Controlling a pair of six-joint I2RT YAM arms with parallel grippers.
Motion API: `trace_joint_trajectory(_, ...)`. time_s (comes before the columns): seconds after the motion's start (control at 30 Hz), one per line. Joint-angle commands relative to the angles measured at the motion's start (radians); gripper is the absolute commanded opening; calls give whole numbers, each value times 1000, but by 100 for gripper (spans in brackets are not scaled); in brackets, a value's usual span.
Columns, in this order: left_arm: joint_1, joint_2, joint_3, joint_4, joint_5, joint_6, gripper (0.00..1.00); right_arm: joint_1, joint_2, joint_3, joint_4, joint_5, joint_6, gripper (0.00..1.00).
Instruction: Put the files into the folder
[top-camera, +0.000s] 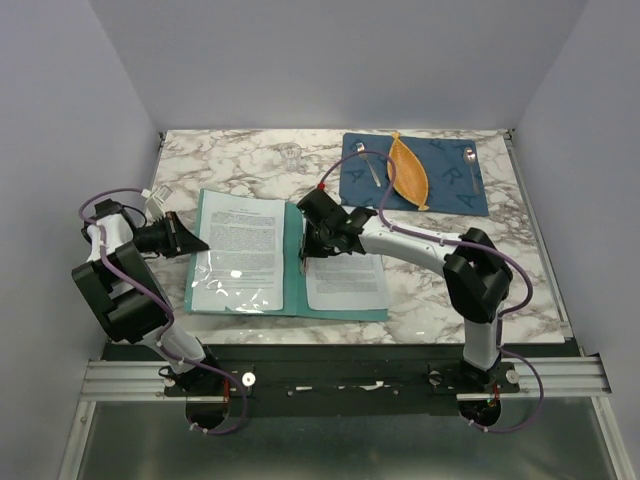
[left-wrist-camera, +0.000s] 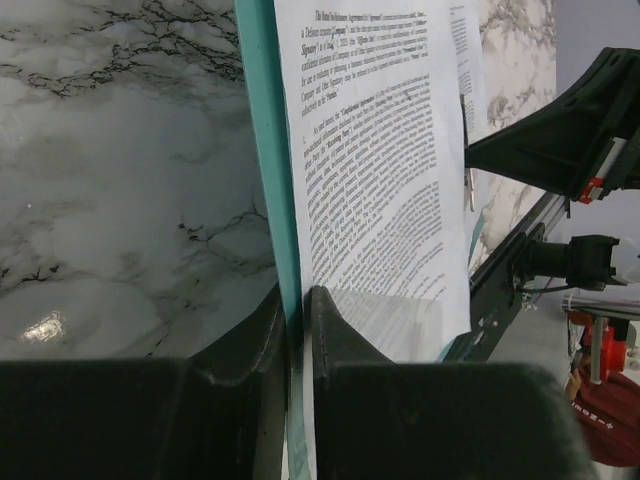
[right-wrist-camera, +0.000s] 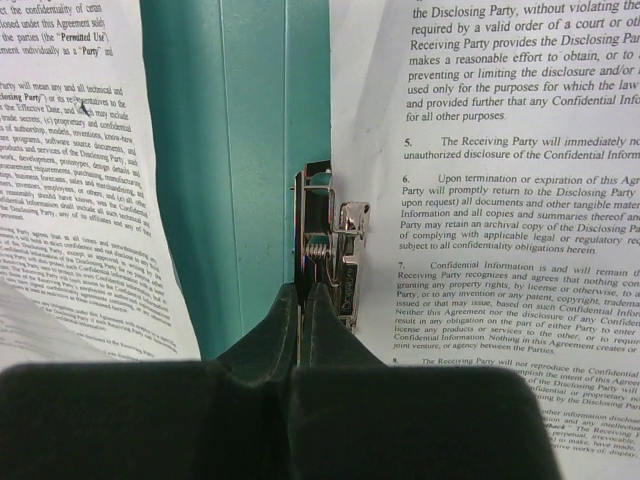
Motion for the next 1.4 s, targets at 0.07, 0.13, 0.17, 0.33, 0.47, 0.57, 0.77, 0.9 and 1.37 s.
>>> trace_joint_trajectory(0.07,-4,-37,55,-4,-19,-52,2,14,67,35,44,-58,-25,4)
trace_joint_trajectory(0.13,-9,-36,67,-4,-31,-83,0,17,83,43,36,-66,-39,14)
trace_joint_trajectory(0.17,-8,-36,80,-3,-40,-94,0,19,85,47,25,-64,-42,25)
trace_joint_trajectory(0.33,-15,-42,98,-1,-129,-140,0,19,73,54,-18,-46,-53,57)
trace_joint_trajectory(0.47,-18,-56,97,0,-203,-140,0,19,19,66,-70,1,-65,71)
trace_joint_trajectory(0.57,-23,-73,100,-1,-275,-132,0,4,-34,32,-100,93,-84,73)
trace_joint_trajectory(0.77,-37,-125,139,-7,-382,-112,0,-150,-130,-179,-85,126,-84,73)
trace_joint_trajectory(0.9,-44,-140,170,-9,-415,-121,0,-191,-148,-265,-53,108,-93,73)
trace_joint_trajectory(1.37,-247,-281,227,-9,-442,-284,27,-191,-101,-396,125,-75,-45,69)
